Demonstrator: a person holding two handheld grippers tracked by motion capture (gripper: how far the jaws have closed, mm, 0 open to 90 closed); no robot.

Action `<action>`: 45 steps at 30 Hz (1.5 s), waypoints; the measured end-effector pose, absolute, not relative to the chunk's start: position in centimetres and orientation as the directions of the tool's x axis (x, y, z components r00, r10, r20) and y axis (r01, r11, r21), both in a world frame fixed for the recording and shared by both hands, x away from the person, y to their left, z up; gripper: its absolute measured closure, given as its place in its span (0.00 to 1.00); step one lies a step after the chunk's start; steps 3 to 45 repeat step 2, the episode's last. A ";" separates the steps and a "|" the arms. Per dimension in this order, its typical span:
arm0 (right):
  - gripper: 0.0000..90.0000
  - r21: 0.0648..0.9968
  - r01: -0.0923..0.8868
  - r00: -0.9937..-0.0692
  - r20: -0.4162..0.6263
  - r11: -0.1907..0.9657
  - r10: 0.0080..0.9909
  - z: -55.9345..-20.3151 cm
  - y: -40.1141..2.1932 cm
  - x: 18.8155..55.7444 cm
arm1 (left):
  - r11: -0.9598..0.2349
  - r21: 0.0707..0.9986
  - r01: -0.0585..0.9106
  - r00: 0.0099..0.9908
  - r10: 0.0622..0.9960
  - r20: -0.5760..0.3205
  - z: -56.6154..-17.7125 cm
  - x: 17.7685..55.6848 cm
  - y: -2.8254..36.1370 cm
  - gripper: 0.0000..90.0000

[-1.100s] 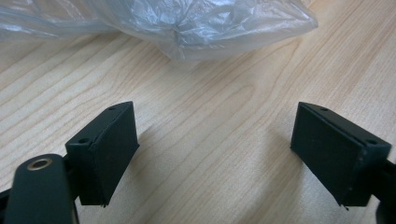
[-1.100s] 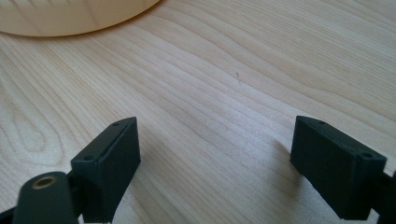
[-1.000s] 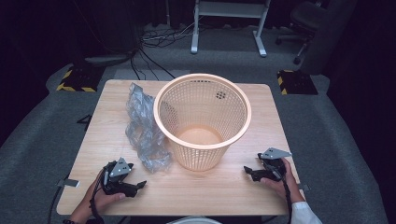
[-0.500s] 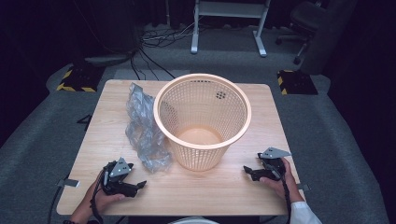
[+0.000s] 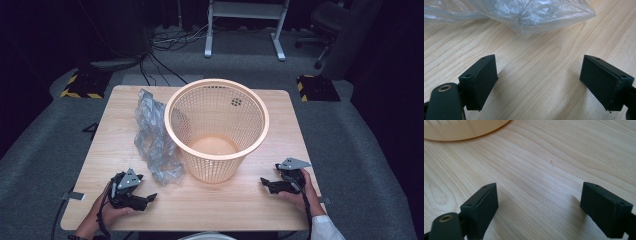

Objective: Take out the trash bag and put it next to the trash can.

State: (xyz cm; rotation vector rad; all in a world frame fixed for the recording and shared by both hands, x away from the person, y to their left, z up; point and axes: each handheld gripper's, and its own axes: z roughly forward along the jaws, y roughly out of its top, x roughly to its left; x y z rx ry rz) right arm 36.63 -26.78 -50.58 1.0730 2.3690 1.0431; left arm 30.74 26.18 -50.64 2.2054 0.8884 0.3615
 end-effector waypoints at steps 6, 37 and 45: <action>0.17 0.740 0.500 -0.664 -0.006 0.450 0.748 -50.6 -26.8 36.6 | -0.505 0.712 0.488 0.723 0.691 -0.005 -50.6 30.8 26.2 0.16; 0.17 0.740 0.500 -0.664 -0.006 0.450 0.748 -50.6 -26.8 36.6 | -0.505 0.712 0.488 0.723 0.691 -0.005 -50.6 30.8 26.2 0.16; 0.17 0.740 0.500 -0.664 -0.006 0.450 0.748 -50.6 -26.8 36.6 | -0.505 0.712 0.488 0.723 0.691 -0.005 -50.6 30.8 26.2 0.16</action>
